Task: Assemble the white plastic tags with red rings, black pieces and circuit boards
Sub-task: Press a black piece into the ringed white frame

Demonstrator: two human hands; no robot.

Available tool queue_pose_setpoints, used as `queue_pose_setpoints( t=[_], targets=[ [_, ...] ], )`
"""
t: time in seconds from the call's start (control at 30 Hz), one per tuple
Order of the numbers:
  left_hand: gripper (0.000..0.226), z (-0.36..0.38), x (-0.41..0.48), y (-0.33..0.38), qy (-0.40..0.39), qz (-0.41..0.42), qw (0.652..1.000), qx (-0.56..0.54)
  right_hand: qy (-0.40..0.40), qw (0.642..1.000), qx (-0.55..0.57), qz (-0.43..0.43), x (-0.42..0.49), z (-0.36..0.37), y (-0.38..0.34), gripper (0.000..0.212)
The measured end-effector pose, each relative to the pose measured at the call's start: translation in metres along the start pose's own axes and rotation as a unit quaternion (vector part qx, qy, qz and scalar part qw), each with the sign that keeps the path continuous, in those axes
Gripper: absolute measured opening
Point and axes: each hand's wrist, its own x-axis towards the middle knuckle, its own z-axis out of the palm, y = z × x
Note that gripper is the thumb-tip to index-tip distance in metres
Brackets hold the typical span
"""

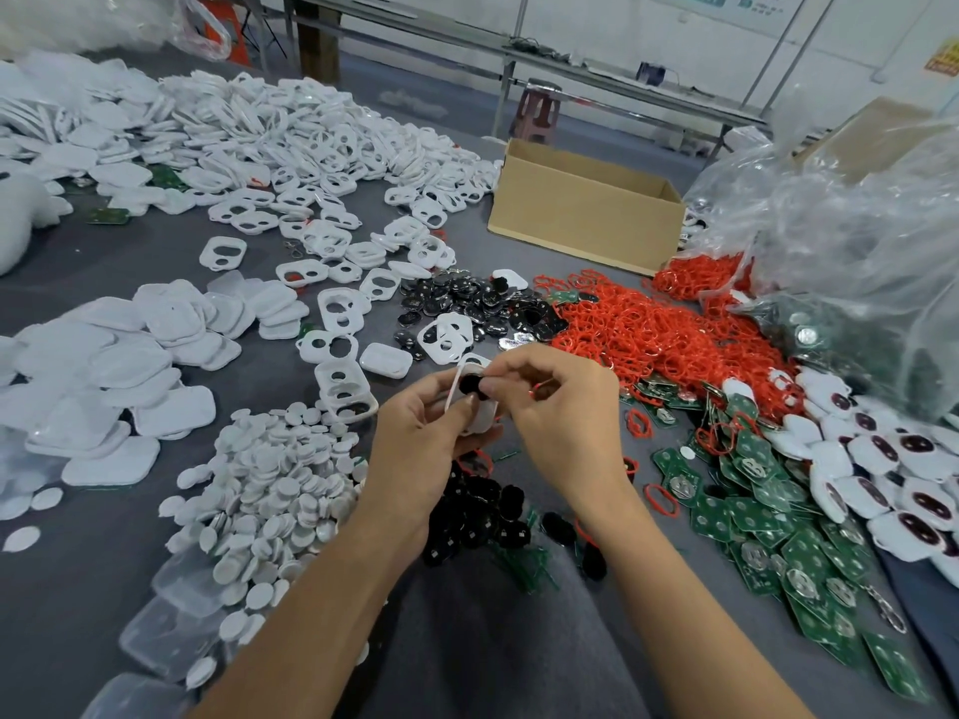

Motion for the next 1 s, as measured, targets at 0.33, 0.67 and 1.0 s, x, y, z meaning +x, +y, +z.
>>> queue_pose_setpoints(
  t=[0.33, 0.67, 1.0],
  targets=[
    [0.017, 0.0016, -0.0003, -0.0008, 0.009, 0.003, 0.999, -0.031, 0.023, 0.999, -0.028, -0.016, -0.0030, 0.0057, -0.0033, 0.013],
    [0.018, 0.0024, -0.0003, -0.0003, 0.025, 0.019, 0.999, -0.019, 0.022, 1.000, 0.011, -0.002, -0.0036, 0.0059, -0.0049, 0.016],
    [0.022, 0.0021, -0.0006, -0.0003, 0.036, 0.027, 0.999, -0.019, 0.012, 1.000, 0.026, 0.006, -0.0047, 0.0075, -0.0027, 0.023]
  ],
)
